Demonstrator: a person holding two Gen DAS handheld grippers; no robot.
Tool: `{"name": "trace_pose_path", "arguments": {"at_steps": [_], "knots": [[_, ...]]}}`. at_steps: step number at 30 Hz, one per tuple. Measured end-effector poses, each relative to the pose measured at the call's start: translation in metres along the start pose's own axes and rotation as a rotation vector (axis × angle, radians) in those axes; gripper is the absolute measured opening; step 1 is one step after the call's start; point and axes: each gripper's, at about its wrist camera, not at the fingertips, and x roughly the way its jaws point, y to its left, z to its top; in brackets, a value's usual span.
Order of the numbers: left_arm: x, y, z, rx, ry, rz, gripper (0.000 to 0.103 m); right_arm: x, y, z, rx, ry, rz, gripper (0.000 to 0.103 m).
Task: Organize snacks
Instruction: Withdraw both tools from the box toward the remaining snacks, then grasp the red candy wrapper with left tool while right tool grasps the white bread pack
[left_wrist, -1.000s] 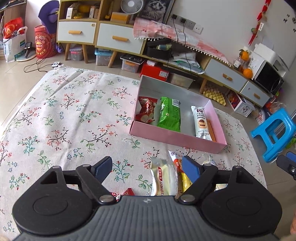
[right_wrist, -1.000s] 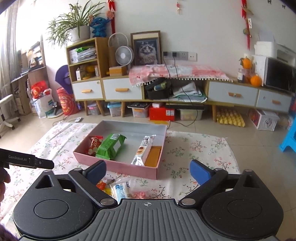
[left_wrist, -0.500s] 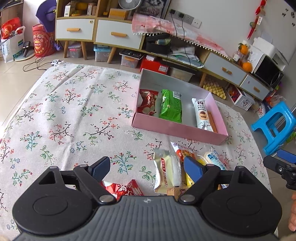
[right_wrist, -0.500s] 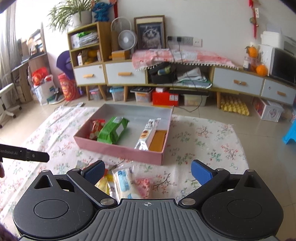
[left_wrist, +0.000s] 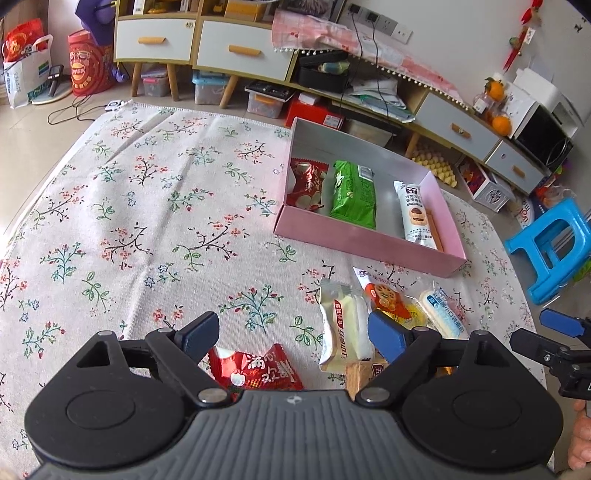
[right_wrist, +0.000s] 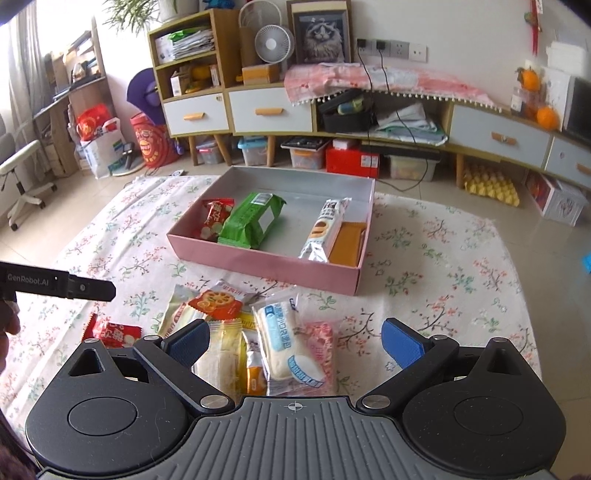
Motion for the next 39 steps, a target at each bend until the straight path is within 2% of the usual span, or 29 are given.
{"name": "trace_pose_path", "arguments": {"at_steps": [4,12,19,22,26,30,31,35,37,39], "knots": [[0.004,-0.001,-0.002,0.005,0.029,-0.009,0.086,0.005,-0.005,0.002,0.057,0.027,0.023,0.1],[0.008,-0.005,-0.006,0.05,0.07,-0.018,0.086,0.009,-0.005,-0.001,0.062,0.049,0.026,0.098],[0.007,0.0,-0.011,0.114,0.083,-0.014,0.085,0.006,-0.018,0.001,0.114,0.038,0.019,0.095],[0.008,-0.002,-0.019,0.205,0.094,0.008,0.084,0.006,-0.025,0.001,0.141,0.042,0.015,0.095],[0.012,-0.017,-0.036,0.435,0.09,0.098,0.083,0.007,-0.026,-0.001,0.148,0.053,0.002,0.095],[0.021,-0.029,-0.05,0.563,0.122,0.123,0.076,0.009,-0.024,0.0,0.148,0.056,0.006,0.095],[0.022,-0.031,-0.051,0.584,0.123,0.135,0.071,0.009,-0.023,0.0,0.145,0.057,0.01,0.095],[0.03,-0.032,-0.052,0.623,0.128,0.2,0.059,0.01,-0.017,-0.001,0.123,0.064,0.012,0.095],[0.031,-0.032,-0.051,0.624,0.128,0.211,0.05,0.01,-0.018,-0.002,0.121,0.065,0.012,0.095],[0.033,-0.03,-0.05,0.604,0.147,0.19,0.029,0.01,-0.019,-0.002,0.126,0.065,0.013,0.095]]}}
